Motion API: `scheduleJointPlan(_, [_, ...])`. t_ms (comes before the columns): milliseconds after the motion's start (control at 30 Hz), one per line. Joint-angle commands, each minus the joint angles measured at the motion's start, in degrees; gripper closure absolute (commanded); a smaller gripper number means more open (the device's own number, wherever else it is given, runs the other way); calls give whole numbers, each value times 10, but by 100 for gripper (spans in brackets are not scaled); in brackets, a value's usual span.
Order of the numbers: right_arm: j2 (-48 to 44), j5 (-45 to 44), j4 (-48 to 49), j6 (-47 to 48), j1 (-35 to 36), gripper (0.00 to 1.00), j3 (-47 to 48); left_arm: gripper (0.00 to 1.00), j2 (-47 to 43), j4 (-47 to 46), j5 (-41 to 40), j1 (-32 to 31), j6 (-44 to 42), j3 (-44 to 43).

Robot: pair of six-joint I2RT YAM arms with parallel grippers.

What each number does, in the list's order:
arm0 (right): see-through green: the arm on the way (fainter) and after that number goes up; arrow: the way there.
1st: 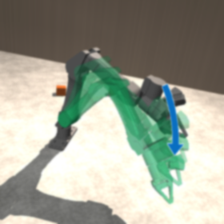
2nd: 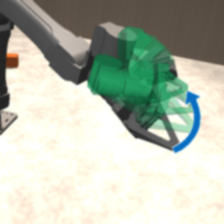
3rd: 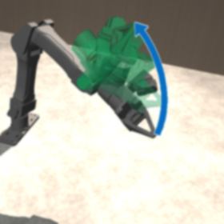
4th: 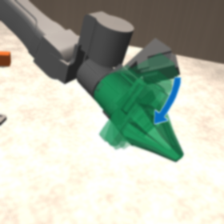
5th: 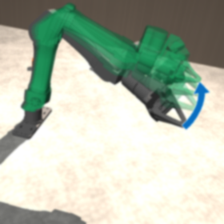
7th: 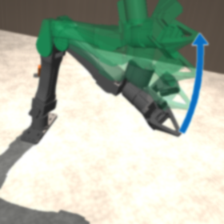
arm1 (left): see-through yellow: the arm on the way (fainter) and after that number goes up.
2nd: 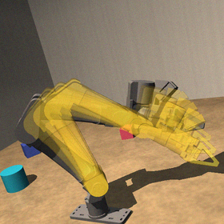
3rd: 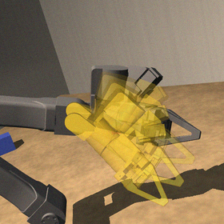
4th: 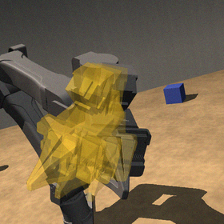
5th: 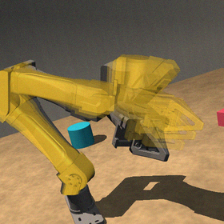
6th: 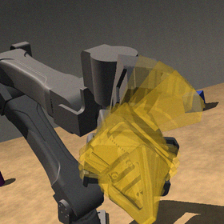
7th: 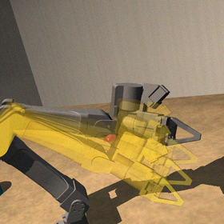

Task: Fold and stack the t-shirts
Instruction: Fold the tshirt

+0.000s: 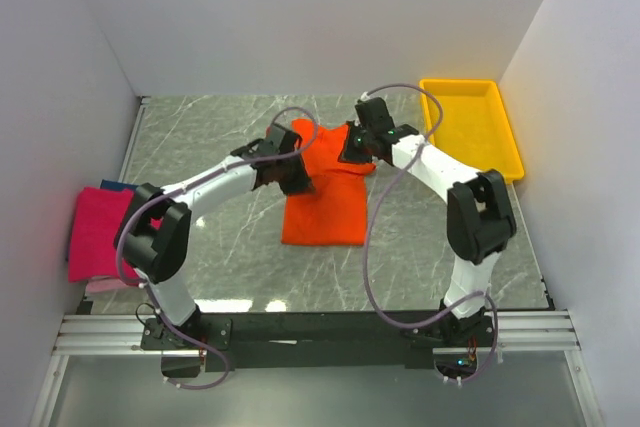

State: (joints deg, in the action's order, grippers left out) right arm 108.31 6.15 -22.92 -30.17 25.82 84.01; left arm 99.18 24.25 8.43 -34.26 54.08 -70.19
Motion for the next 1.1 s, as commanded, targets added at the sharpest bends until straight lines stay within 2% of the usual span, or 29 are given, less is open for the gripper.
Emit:
scheduleJointPlan(0, [-47, 70, 62, -39, -4, 100, -57, 96, 16, -21, 36, 27, -5, -62])
scheduleJointPlan(133, [-21, 171, 148, -71, -18, 100, -106, 99, 90, -25, 77, 39, 0, -108])
scheduleJointPlan(233, [-1, 198, 192, -87, -35, 100, -135, 99, 116, -31, 61, 51, 0, -124])
scheduleJointPlan(433, [30, 214, 216, -91, -63, 100, -155, 99, 171, -41, 53, 96, -3, -124])
scheduleJointPlan(600, [73, 216, 198, -88, -84, 100, -155, 99, 189, -56, 48, 129, 0, -100])
scheduleJointPlan(700, [85, 237, 222, -105, -103, 100, -180, 99, 184, -66, 48, 139, 3, -85])
scheduleJointPlan(1067, [74, 320, 274, -129, -153, 100, -217, 99, 184, -65, 47, 152, 7, -69])
